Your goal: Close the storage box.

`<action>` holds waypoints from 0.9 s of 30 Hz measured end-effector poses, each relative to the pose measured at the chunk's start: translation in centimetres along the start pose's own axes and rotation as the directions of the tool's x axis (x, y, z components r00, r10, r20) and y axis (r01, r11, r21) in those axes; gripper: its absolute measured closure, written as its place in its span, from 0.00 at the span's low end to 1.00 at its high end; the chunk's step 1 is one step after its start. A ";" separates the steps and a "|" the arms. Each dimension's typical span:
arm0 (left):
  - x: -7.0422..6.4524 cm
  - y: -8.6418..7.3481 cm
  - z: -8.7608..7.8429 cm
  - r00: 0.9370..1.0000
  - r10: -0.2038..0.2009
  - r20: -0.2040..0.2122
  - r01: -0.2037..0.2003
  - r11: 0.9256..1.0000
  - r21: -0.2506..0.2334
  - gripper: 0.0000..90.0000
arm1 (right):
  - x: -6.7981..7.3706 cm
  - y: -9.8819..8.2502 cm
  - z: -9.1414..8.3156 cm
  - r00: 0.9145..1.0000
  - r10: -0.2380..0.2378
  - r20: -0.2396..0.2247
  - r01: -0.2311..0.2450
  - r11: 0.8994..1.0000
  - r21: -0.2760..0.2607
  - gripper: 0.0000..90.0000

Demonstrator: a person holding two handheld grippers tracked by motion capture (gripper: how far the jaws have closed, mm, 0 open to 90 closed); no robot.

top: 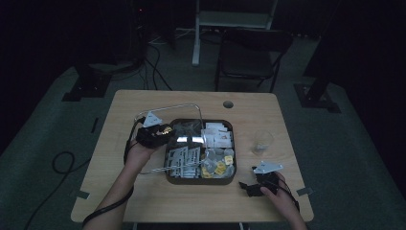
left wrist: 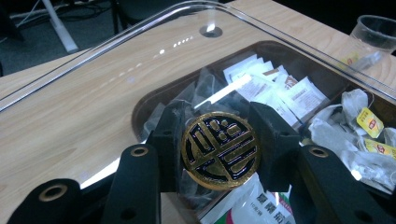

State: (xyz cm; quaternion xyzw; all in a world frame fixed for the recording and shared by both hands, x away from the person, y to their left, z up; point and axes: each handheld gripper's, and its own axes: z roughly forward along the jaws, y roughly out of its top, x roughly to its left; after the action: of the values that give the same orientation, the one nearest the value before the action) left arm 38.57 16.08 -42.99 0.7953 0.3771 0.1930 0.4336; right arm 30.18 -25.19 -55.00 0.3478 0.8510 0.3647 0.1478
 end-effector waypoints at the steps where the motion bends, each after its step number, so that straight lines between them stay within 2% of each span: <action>1: -0.2 0.1 0.2 1.000 0.006 0.005 -0.006 1.000 0.005 0.66 | 0.0 0.0 0.0 1.000 0.000 0.000 0.000 1.000 0.000 0.14; 13: -2.1 0.9 2.3 0.997 0.050 0.055 -0.051 0.998 0.031 0.66 | 0.0 0.0 0.0 1.000 0.000 0.000 0.000 1.000 0.000 0.14; 27: -4.5 1.7 5.0 0.992 0.071 0.102 -0.077 0.995 0.056 0.66 | 0.0 0.0 0.0 1.000 0.000 0.000 0.000 1.000 0.000 0.14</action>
State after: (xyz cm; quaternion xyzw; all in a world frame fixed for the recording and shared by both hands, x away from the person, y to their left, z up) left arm 39.57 9.38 -44.24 0.8300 0.3307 0.1576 0.4206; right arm 30.18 -25.19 -55.00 0.3479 0.8509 0.3648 0.1477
